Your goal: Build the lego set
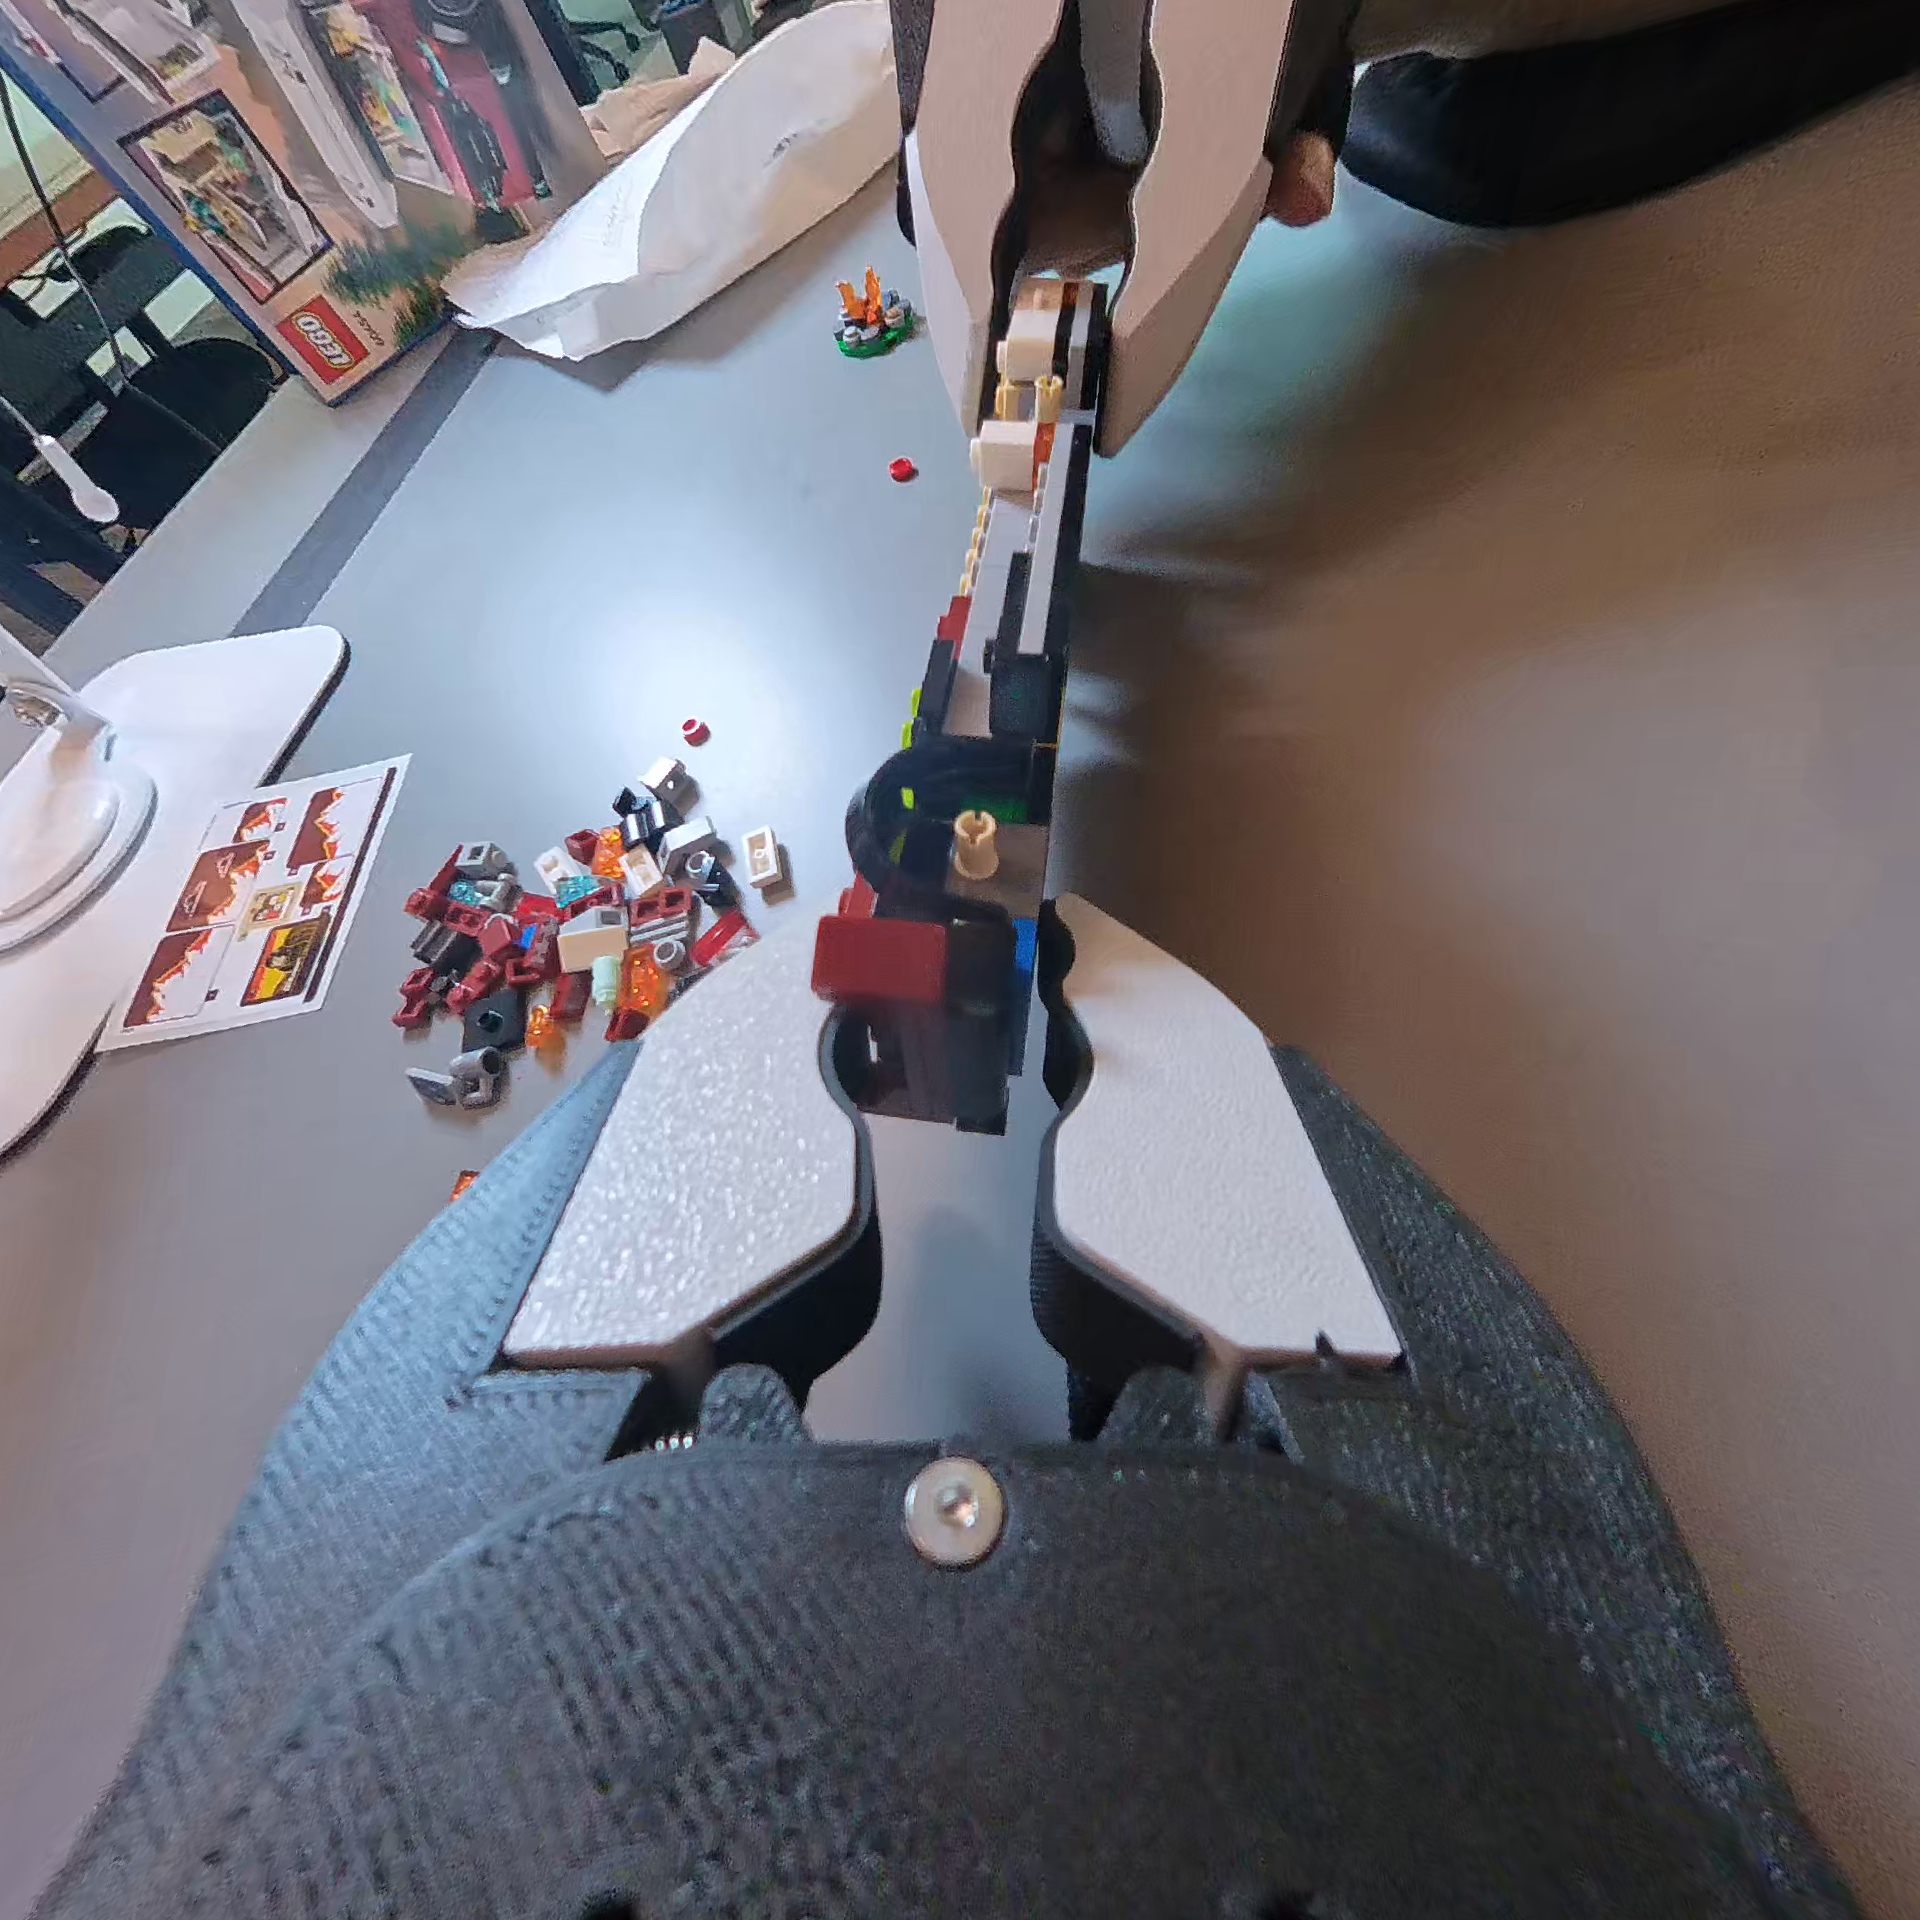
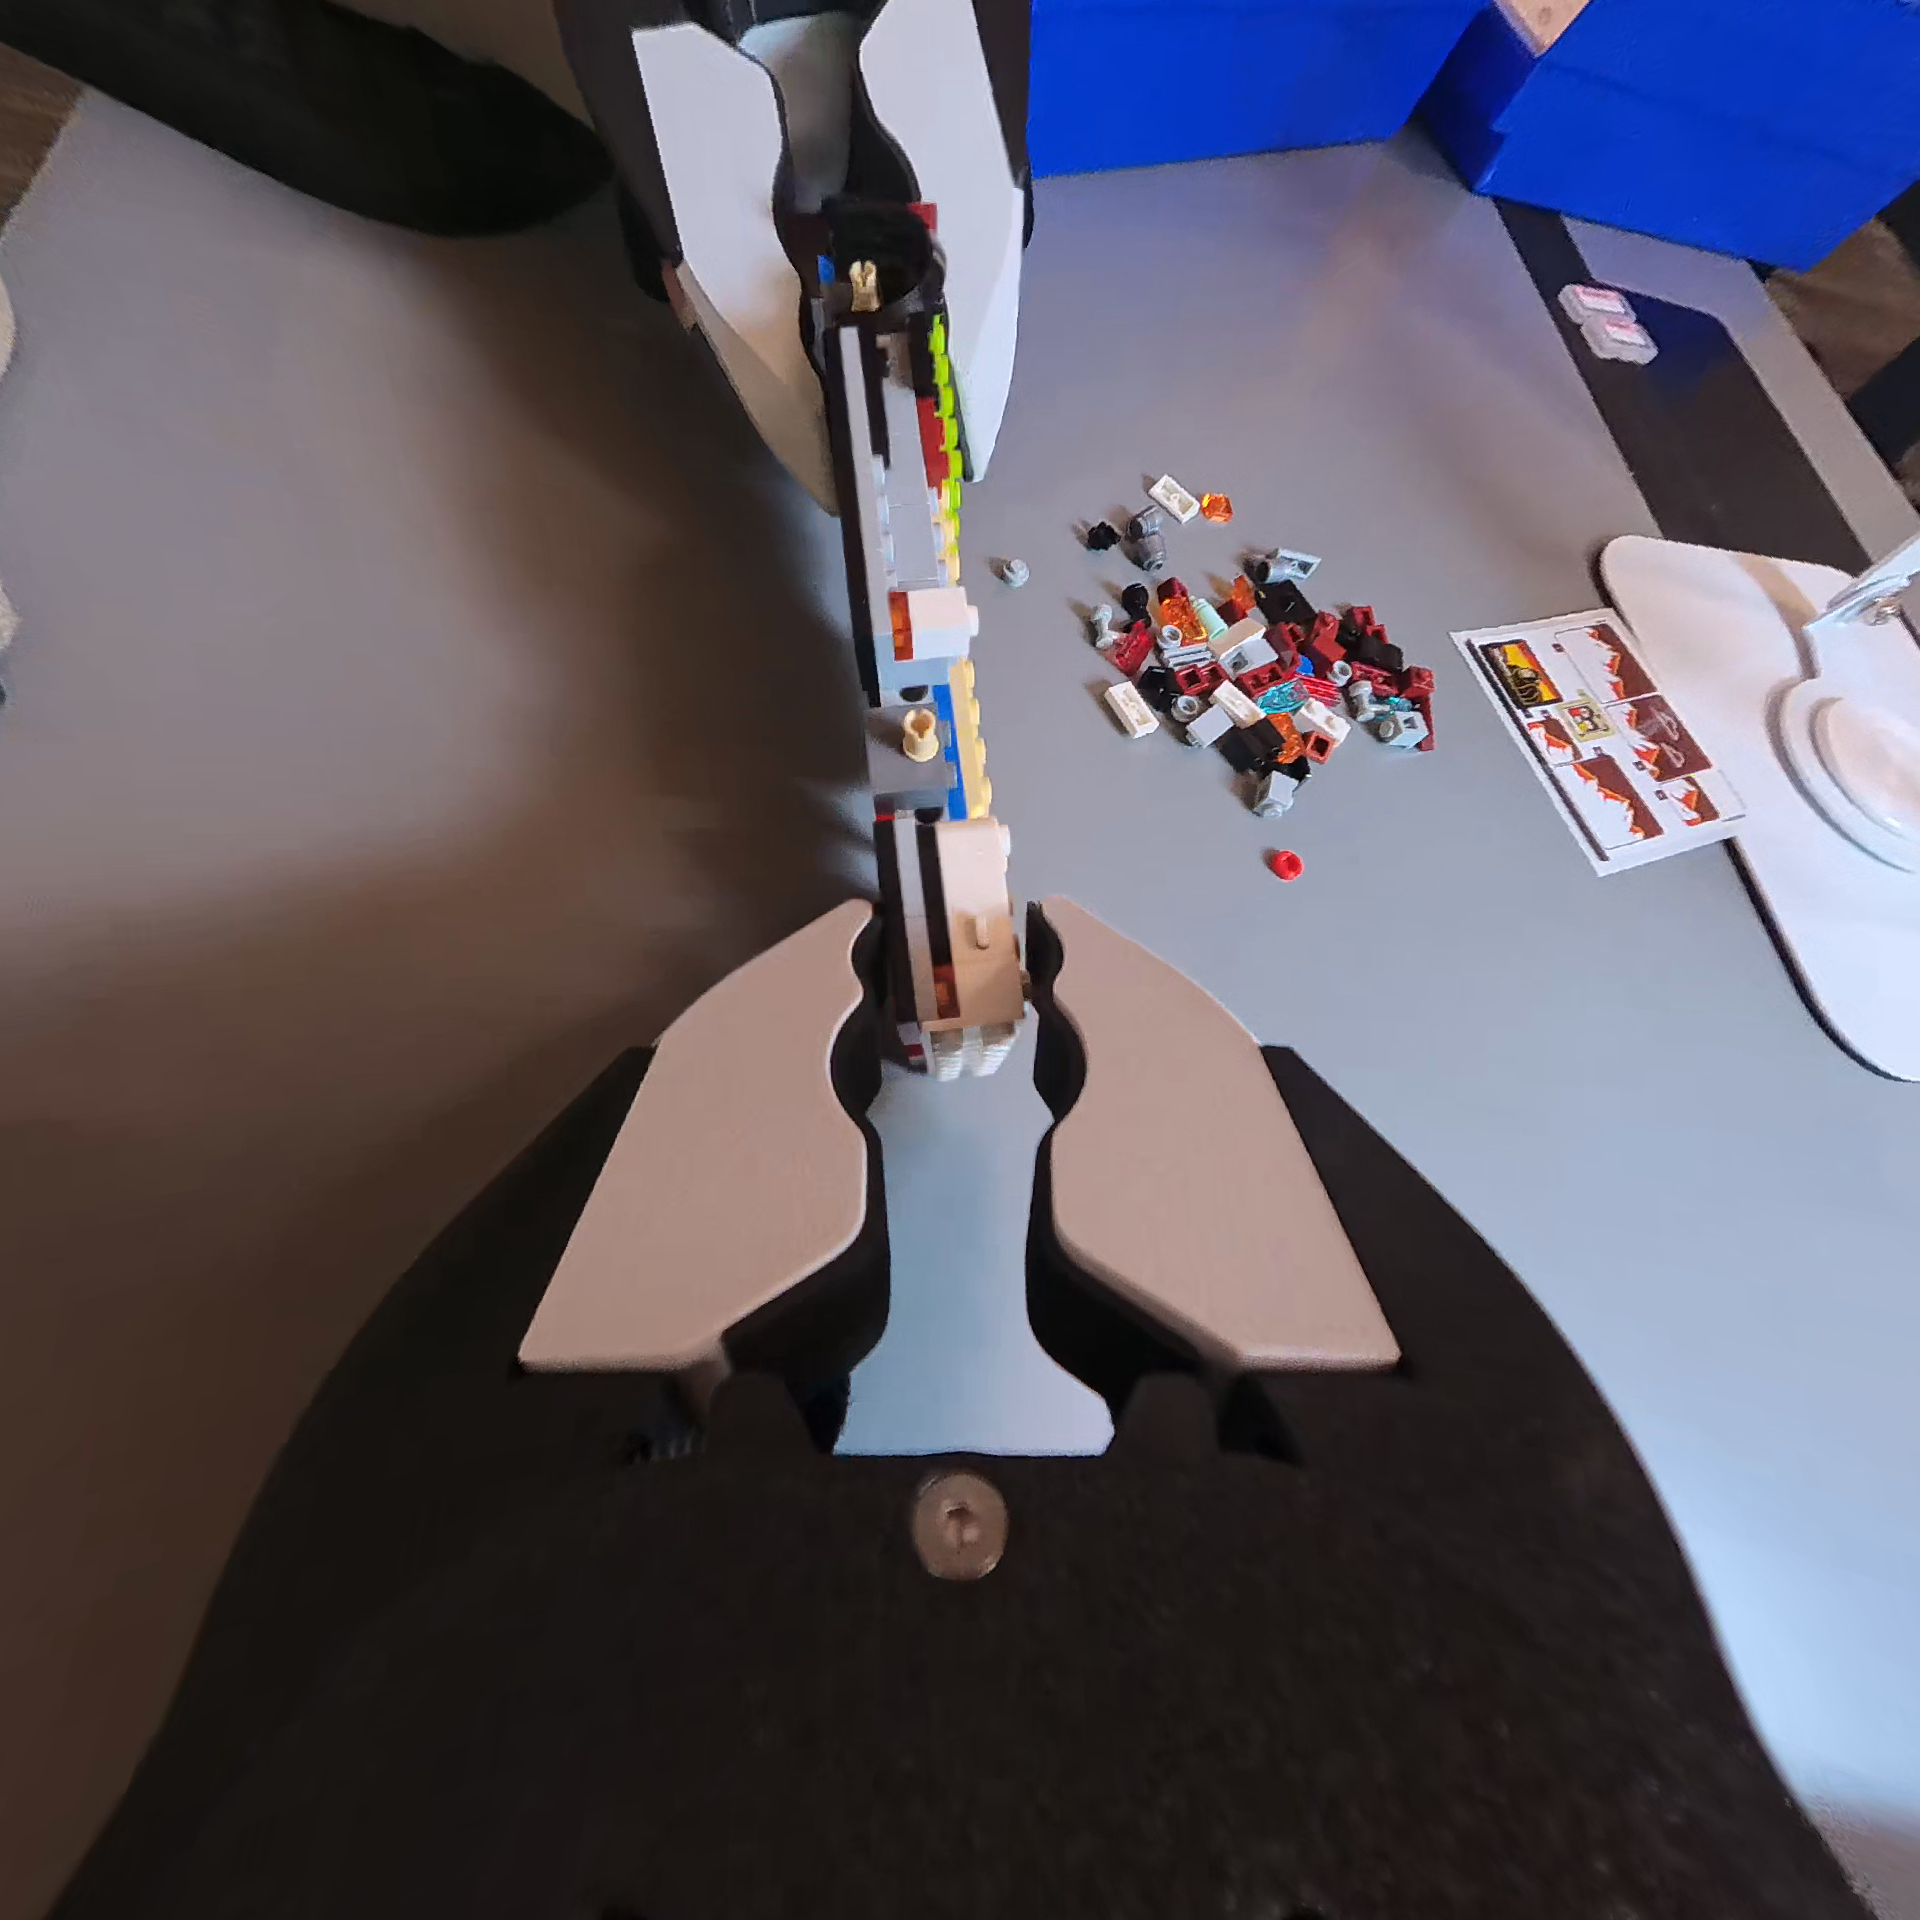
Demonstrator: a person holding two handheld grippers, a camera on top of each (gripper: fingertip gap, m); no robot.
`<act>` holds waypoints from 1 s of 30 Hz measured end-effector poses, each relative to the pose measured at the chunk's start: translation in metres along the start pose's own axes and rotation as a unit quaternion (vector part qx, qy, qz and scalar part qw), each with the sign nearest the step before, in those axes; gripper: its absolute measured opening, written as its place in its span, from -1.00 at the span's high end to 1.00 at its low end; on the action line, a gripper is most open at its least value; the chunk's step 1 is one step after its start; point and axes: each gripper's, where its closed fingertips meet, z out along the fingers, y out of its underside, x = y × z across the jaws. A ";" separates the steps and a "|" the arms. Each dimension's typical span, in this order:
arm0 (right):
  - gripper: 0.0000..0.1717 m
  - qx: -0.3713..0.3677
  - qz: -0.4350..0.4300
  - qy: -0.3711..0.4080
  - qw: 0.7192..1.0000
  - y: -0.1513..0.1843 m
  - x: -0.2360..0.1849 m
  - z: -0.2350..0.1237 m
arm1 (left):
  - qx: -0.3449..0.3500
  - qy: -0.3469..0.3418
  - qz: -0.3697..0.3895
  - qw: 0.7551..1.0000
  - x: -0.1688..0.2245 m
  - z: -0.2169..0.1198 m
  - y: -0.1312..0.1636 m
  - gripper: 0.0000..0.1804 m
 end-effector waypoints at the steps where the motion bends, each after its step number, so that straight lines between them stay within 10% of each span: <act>1: 0.70 0.005 0.001 0.000 1.000 -0.003 0.000 -0.002 | -0.001 0.001 0.001 1.000 0.001 0.000 0.000 0.67; 7: 0.50 0.026 -0.009 0.013 1.000 -0.015 0.003 -0.013 | -0.005 0.001 0.003 1.000 0.001 0.002 0.002 0.67; 23: 0.74 0.010 -0.044 0.030 0.999 -0.008 0.004 -0.008 | -0.014 -0.029 0.037 0.999 -0.006 -0.001 0.003 0.67; 30: 0.56 0.201 0.116 0.092 0.968 -0.045 0.057 -0.059 | -0.019 -0.064 0.110 0.992 -0.006 -0.002 -0.001 0.67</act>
